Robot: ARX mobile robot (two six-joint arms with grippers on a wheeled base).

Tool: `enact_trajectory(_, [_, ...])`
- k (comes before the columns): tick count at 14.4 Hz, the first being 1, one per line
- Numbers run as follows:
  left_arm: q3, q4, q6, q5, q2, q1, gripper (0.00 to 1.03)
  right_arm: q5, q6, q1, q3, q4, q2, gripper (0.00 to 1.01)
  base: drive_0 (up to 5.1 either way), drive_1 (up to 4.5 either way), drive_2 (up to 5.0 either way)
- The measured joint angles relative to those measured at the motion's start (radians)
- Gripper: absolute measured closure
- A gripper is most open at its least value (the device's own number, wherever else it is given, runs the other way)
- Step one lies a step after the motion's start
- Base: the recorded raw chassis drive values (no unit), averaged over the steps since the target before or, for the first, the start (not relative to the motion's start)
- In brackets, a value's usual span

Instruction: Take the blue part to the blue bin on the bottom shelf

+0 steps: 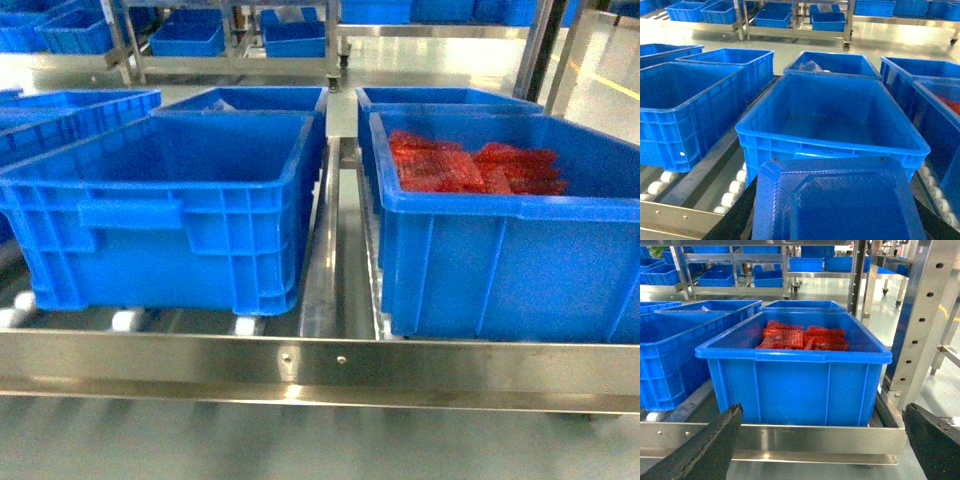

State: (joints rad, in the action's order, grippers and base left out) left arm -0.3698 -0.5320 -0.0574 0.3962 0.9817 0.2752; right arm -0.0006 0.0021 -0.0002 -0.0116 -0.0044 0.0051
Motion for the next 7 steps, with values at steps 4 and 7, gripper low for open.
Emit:
enact_trajectory(4, [0.0, -0.003, 0.0, 0.0, -0.001, 0.0, 0.6, 0.0, 0.001, 0.0, 0.0, 0.002, 0.0, 0.03, 0.0, 0.0, 0.0])
enact_trajectory(7, [0.0, 0.0, 0.0, 0.0, -0.001, 0.0, 0.6, 0.0, 0.0, 0.0, 0.0, 0.0, 0.0, 0.03, 0.0, 2.72, -2.7])
